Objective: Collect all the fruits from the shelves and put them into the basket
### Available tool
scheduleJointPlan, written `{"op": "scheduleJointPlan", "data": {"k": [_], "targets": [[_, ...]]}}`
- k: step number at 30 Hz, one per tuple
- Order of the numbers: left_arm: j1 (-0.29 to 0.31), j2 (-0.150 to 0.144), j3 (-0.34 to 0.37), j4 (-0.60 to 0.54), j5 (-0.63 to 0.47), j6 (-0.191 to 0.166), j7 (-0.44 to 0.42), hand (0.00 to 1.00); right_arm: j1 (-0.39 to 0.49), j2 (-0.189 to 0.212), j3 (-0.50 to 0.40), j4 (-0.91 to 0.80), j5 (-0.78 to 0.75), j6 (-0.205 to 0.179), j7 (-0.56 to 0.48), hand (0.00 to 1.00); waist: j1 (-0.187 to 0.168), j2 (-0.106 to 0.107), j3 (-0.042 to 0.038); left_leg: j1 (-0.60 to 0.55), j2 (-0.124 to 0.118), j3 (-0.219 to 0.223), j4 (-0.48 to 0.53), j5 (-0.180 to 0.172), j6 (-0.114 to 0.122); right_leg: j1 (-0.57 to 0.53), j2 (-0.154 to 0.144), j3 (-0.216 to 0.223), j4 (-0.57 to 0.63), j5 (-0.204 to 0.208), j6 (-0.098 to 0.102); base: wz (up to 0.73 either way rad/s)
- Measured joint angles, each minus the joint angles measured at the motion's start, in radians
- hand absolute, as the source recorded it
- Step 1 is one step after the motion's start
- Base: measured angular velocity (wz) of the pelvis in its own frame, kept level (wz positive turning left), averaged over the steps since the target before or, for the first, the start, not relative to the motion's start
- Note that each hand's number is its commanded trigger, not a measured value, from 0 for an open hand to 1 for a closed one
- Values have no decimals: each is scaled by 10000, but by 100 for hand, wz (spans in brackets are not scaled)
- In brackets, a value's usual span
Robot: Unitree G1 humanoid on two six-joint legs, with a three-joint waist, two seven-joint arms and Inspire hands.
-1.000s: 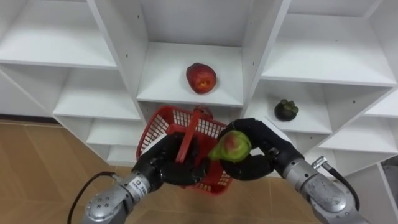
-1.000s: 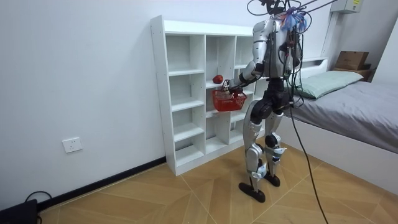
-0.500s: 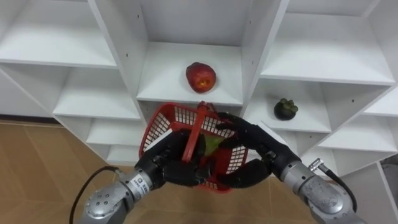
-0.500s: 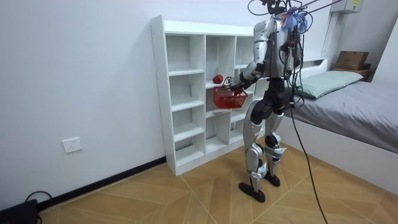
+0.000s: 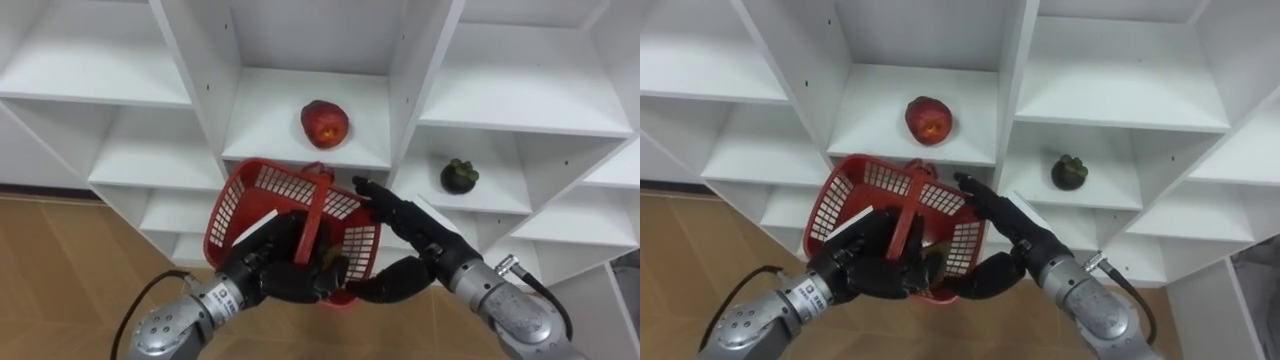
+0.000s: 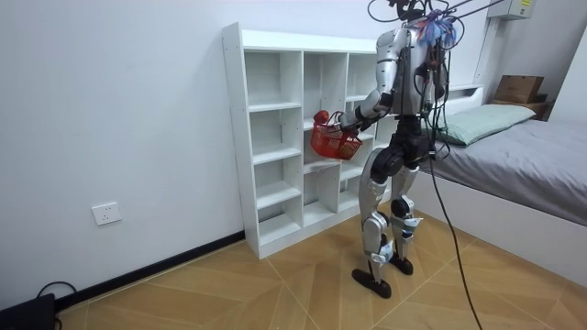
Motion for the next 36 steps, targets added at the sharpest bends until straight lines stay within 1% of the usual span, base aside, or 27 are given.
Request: {"op": "scheduleJointPlan", "data": {"k": [9,13,15,17,19,21,23,24,26,27,28,30,31,33,36], "targets": [[137,26,63,-21,340,-23,62,100,25,-9,-4,46,8,-31,0,0,64,4,-2,364,-5,8,-182,0,0,338,15,-12,-151,1,-3,0],[557,48,147,-17,415,-42,482,100,38,-54,-3,40,4,-49,-102,0,94,3,-3,415,6,35,-238,-1,-1,388,62,-115,-175,4,-7,1],[653,38,183,17,541,-41,673,100,36,-46,-3,39,5,-49,-129,0,151,1,-3,408,14,35,-232,-1,-2,381,55,-107,-153,8,-13,0],[664,24,224,62,792,-40,1026,100,37,-31,2,39,2,-49,-206,0,277,-2,-1,408,27,40,-240,-1,-2,365,48,-87,-160,11,-18,-2],[661,3,227,181,830,-62,1339,100,33,-5,3,39,0,-49,-211,0,331,-1,-2,426,29,34,-244,-2,-3,390,39,-104,-164,10,-19,0],[659,1,238,437,1003,-96,1678,100,25,38,5,37,-7,-49,-237,0,339,-2,-2,440,29,-8,-245,-2,-3,432,39,-136,-175,9,-19,4],[657,2,293,699,1402,-95,2132,100,17,102,5,-79,-14,-47,-386,0,348,-23,-1,422,21,-7,-247,-2,-3,427,49,-149,-175,8,-17,4],[656,0,314,723,1527,-95,2208,100,17,128,5,-157,-14,-46,-424,0,355,-31,-2,413,19,-8,-247,-2,-3,418,60,-146,-175,7,-17,0],[646,-11,339,800,1696,-99,2371,100,4,214,17,-490,-8,-45,-446,0,383,-60,-6,412,14,-9,-255,-1,-3,426,66,-158,-173,7,-16,0],[618,-66,389,930,1703,-109,2372,100,0,240,20,-750,0,-52,-444,0,413,-91,-6,427,9,-18,-269,-1,-2,449,57,-179,-184,6,-15,7],[590,-132,455,1115,1703,-112,2401,100,-42,279,20,-880,10,-61,-444,0,425,-140,0,470,0,-67,-303,1,1,521,57,-248,-222,6,-14,9],[578,-176,460,1369,1704,-112,2424,100,-78,337,22,-886,16,-61,-455,0,499,-251,-39,542,-6,-158,-336,5,4,687,60,-294,-360,12,-12,15],[576,-203,460,1539,1708,-112,2497,100,-89,366,22,-887,18,-60,-457,0,583,-327,-40,608,-12,-174,-360,5,4,763,63,-317,-371,7,-8,12],[578,-225,482,1744,1709,-112,2649,100,-173,392,24,-891,43,-60,-489,0,633,-415,7,689,-19,-179,-402,5,3,860,57,-373,-409,1,0,7],[584,-266,635,2039,1740,-111,2812,100,-443,396,23,-951,42,-60,-585,0,640,-480,27,652,-41,-231,-433,5,4,881,37,-502,-469,0,6,8]]}}
